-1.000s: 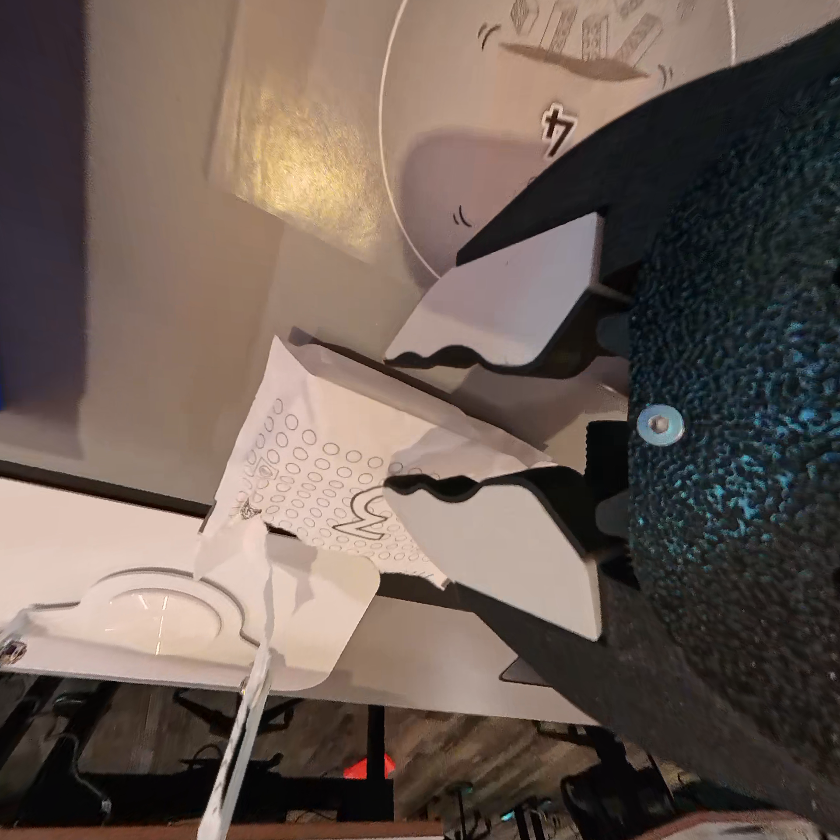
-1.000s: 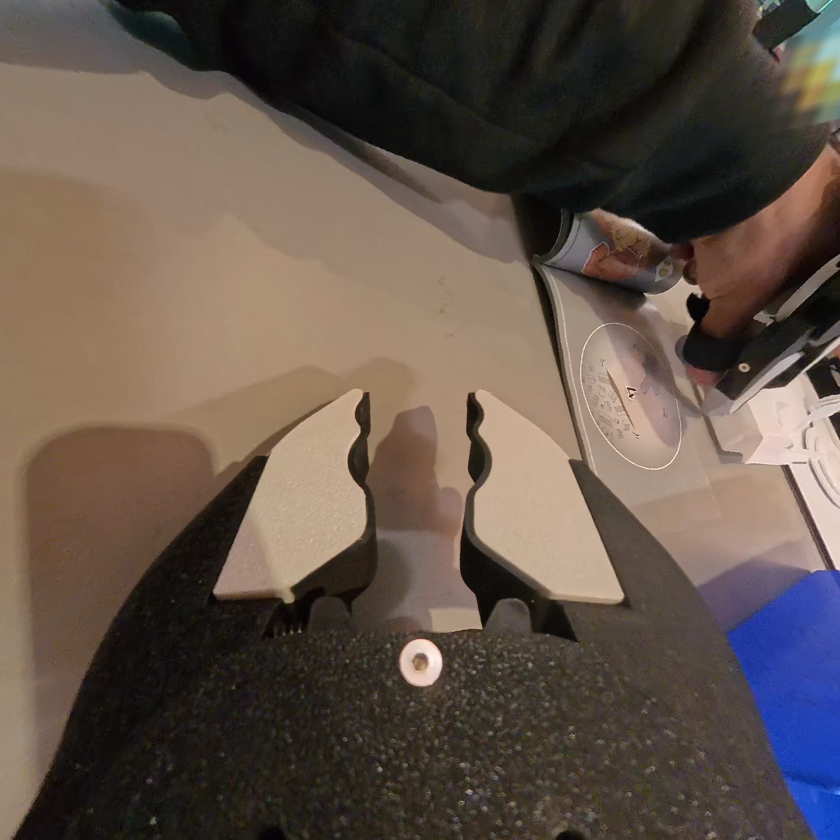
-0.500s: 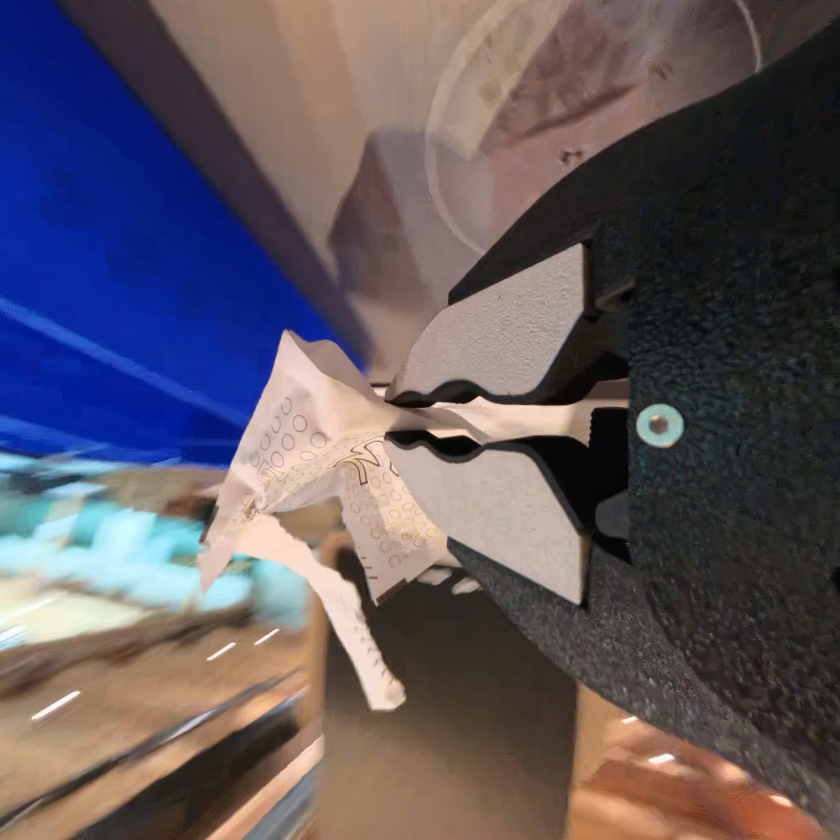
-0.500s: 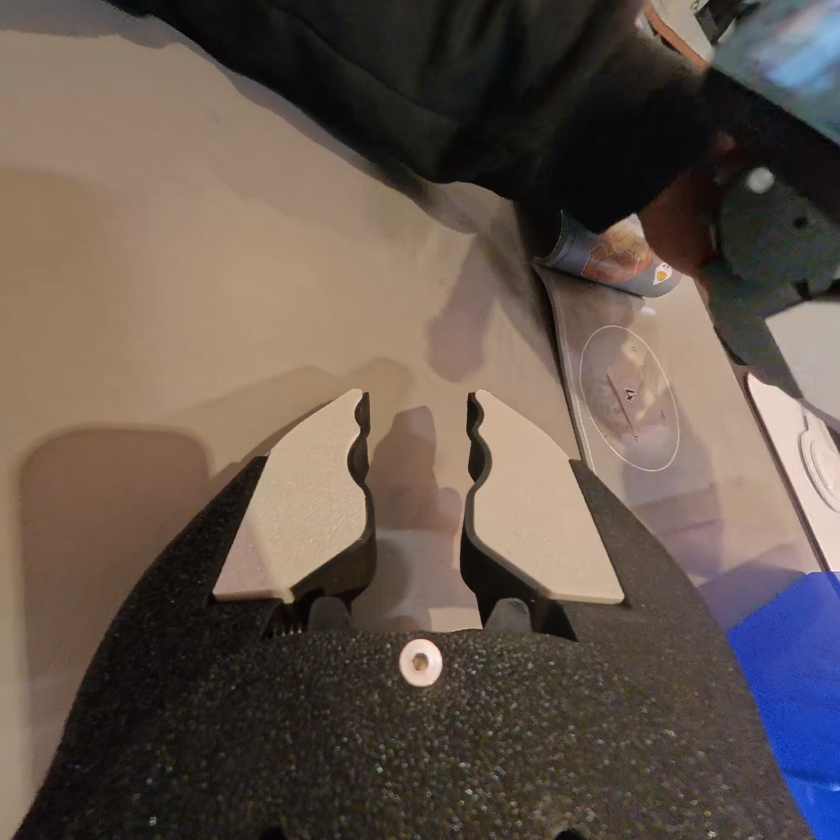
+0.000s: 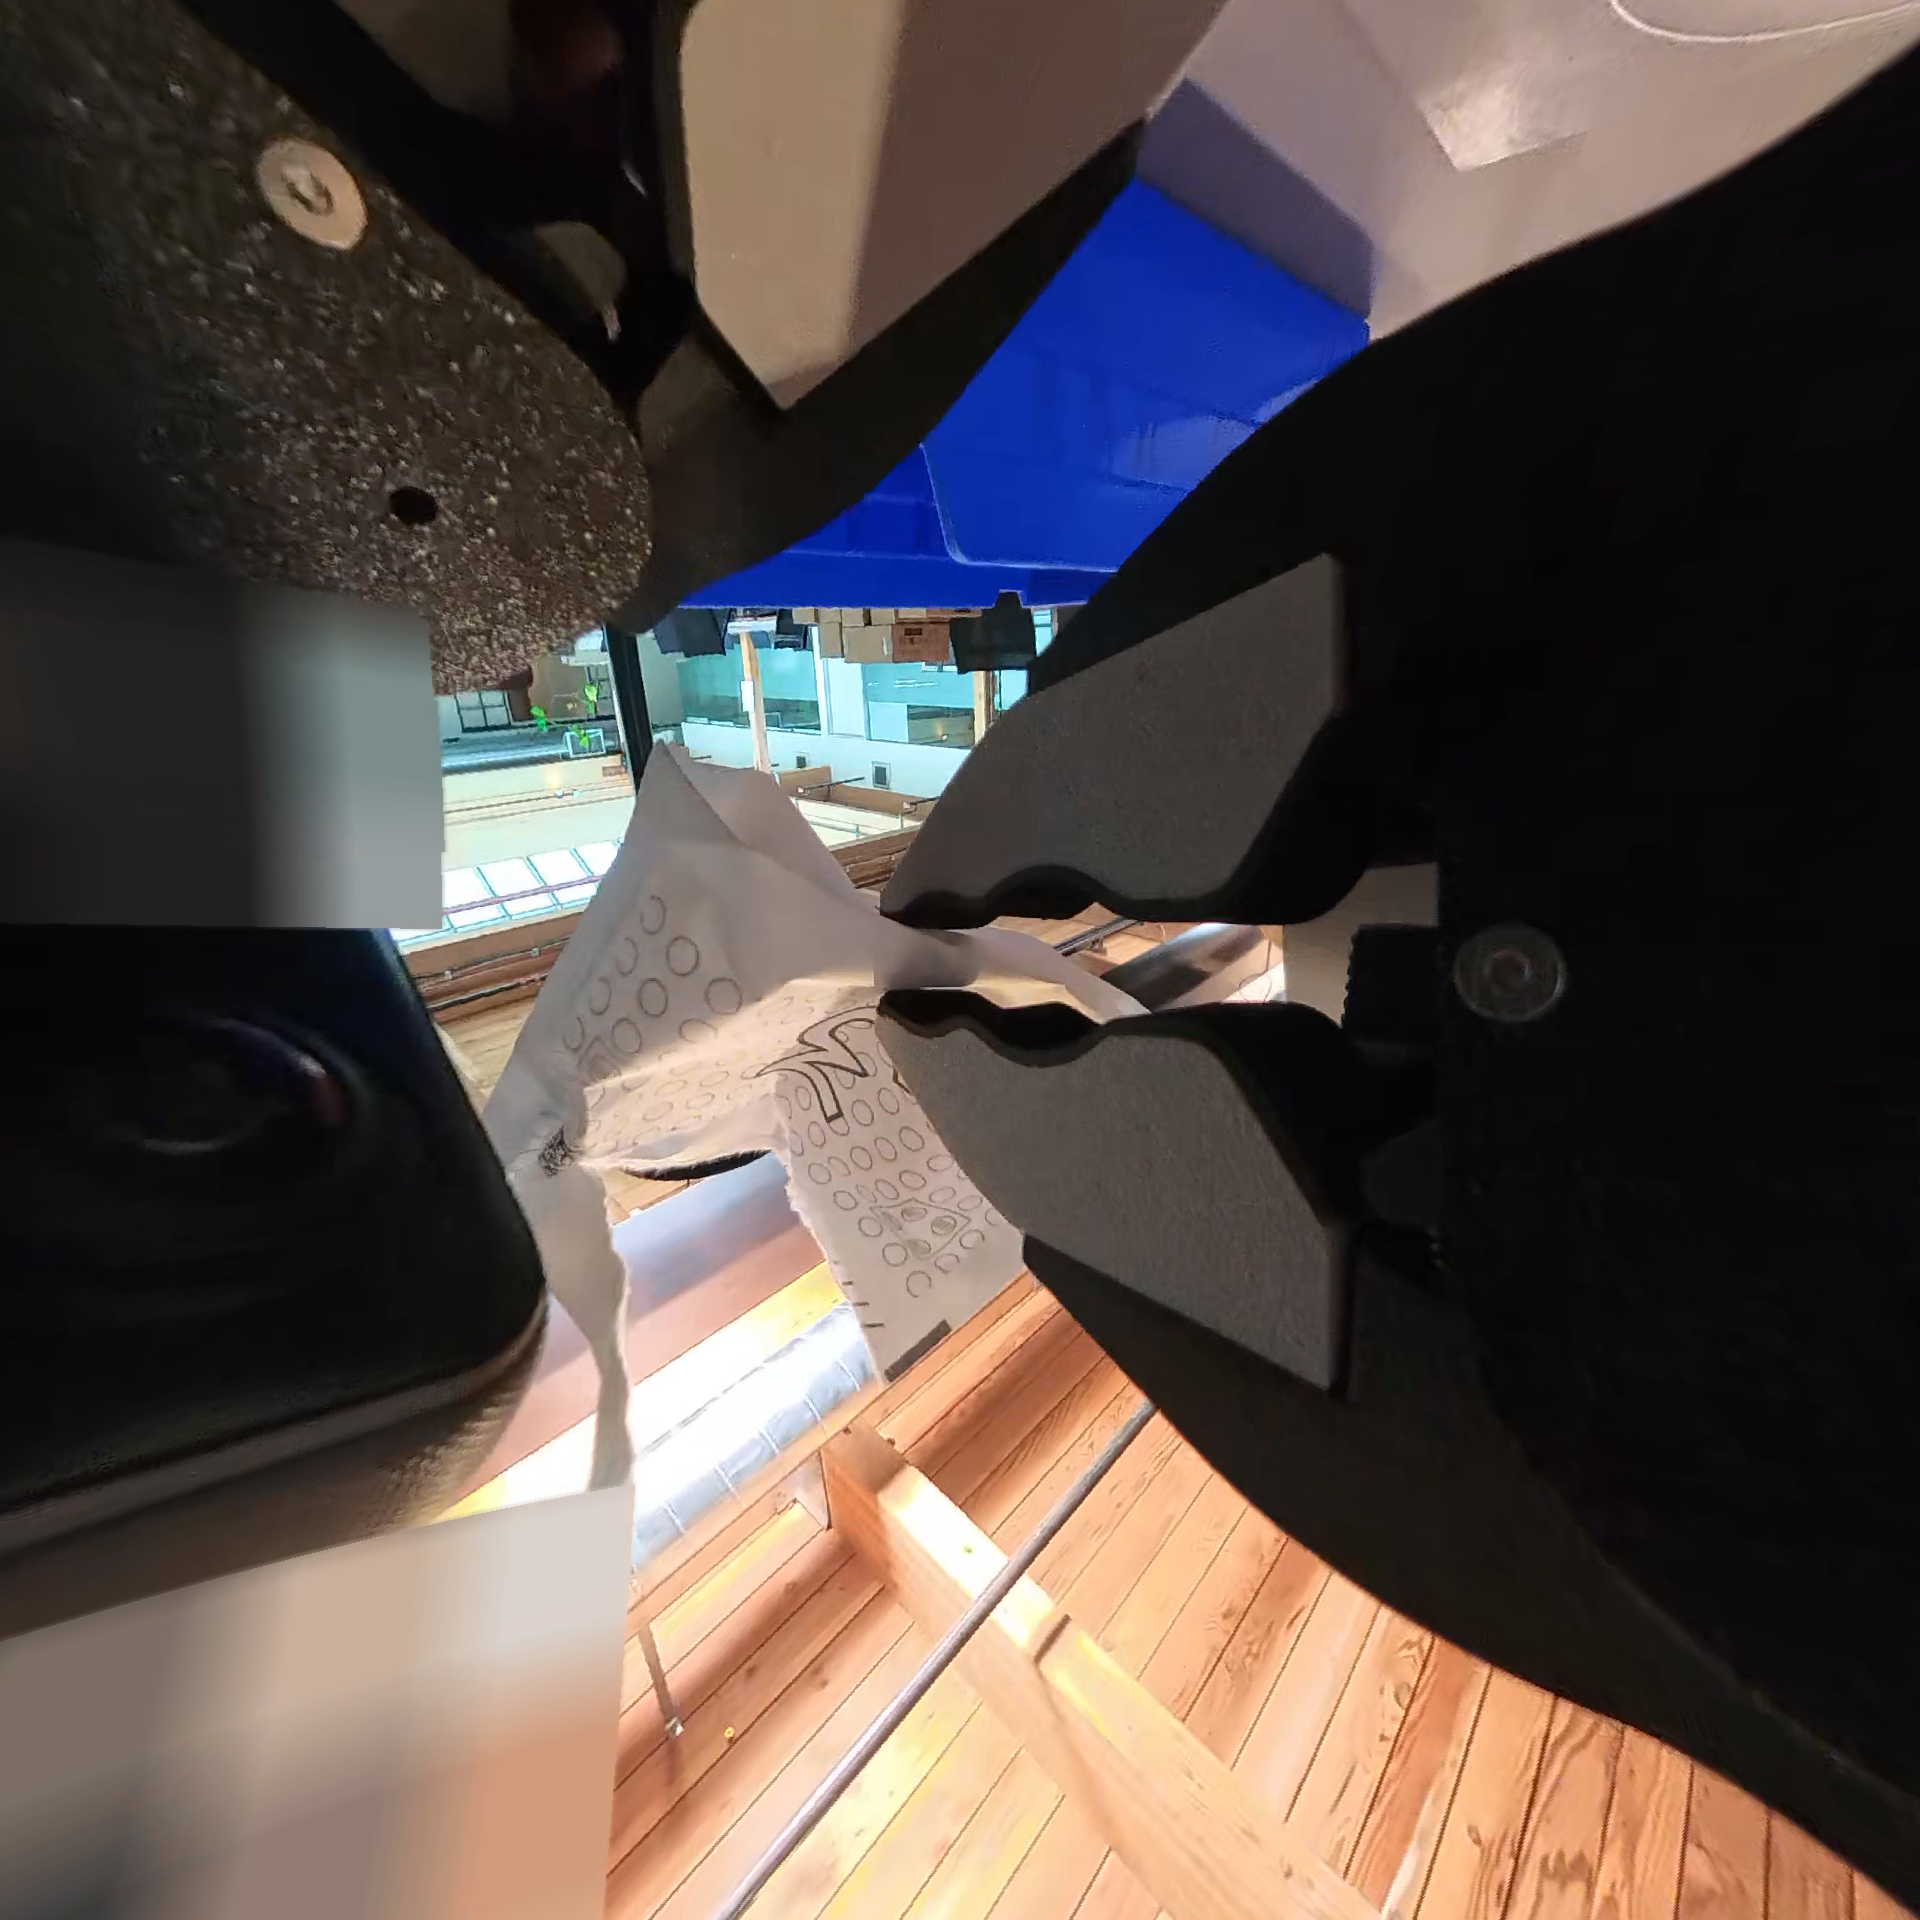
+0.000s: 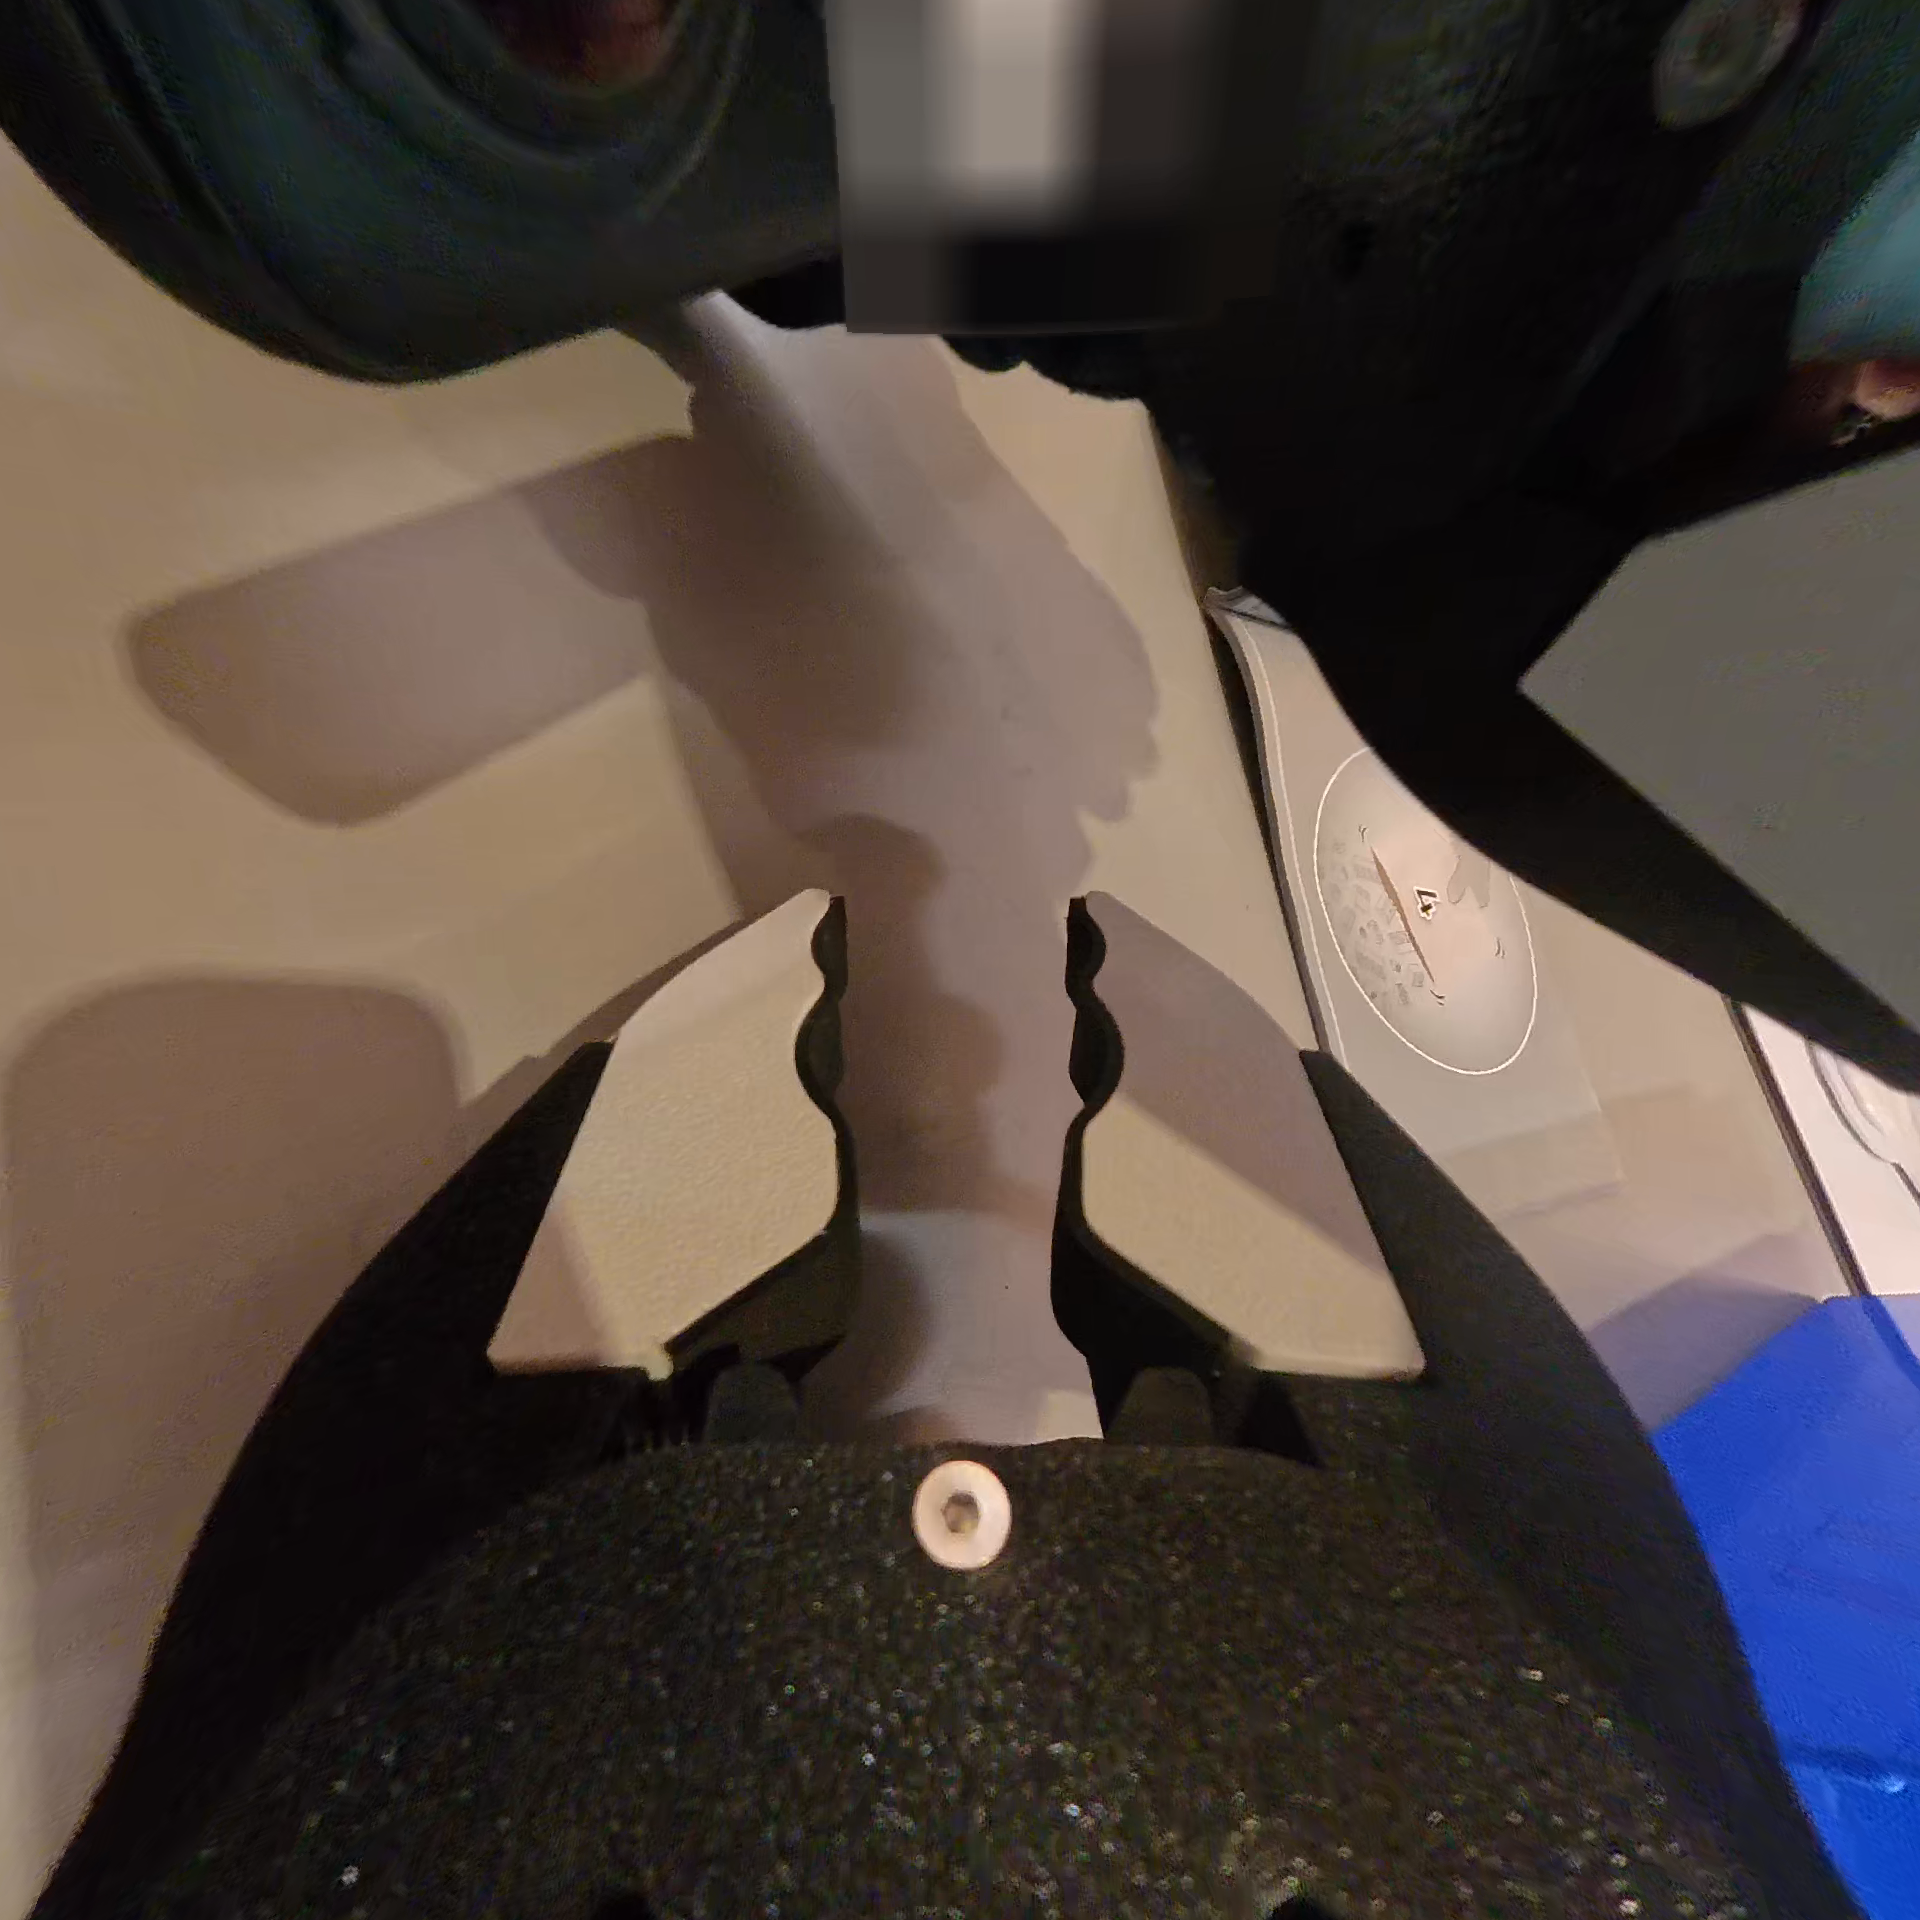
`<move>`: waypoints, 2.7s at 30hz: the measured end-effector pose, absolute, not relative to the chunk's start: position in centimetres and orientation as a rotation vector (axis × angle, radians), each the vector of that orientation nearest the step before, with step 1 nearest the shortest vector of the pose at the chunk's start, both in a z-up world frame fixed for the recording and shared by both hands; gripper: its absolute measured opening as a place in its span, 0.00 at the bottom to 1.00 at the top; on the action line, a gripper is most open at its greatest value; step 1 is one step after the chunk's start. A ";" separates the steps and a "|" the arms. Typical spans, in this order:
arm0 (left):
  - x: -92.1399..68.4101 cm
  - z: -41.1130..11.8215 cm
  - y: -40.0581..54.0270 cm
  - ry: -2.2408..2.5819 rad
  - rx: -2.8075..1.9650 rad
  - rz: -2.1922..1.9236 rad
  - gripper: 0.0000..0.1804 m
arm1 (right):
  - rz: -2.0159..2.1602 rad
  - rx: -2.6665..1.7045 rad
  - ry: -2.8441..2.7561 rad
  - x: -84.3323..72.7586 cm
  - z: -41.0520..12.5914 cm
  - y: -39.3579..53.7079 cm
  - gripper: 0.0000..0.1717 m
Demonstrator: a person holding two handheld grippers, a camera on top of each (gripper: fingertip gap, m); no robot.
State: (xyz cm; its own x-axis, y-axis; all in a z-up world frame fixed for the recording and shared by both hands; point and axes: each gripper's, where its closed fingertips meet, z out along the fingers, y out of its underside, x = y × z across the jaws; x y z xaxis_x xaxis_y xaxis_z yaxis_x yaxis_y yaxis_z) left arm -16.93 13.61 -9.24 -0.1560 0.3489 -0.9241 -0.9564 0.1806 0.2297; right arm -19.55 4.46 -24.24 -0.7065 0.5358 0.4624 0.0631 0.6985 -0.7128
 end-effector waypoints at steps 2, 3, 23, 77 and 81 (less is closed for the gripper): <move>-17.0 -9.2 14.0 1.188 -0.738 1.299 0.06 | 0.900 -0.452 -2.228 -19.5 -24.2 4.5 0.23; -17.2 -9.2 14.5 1.181 -0.784 1.272 0.06 | 0.899 -0.453 -2.228 -19.5 -24.2 4.5 0.23; -24.6 -16.5 31.5 1.267 -2.004 0.633 0.26 | 0.924 -0.452 -2.266 -18.5 -24.1 4.3 0.28; -20.7 -21.2 10.5 0.243 -1.969 0.105 0.30 | 0.599 -1.949 -1.650 -16.0 -9.9 54.0 0.04; -21.0 -21.2 10.4 0.230 -1.970 0.098 0.30 | 0.650 -1.972 -1.421 -10.8 -5.2 59.9 0.05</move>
State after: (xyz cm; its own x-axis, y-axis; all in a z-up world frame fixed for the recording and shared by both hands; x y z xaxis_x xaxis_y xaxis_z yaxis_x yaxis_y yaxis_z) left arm -21.03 10.43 -21.16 0.9778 -0.1160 -0.1747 -0.2064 -0.3846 -0.8997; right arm -10.81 59.89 -5.20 0.3015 0.9528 -0.0358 0.6502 -0.2330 -0.7232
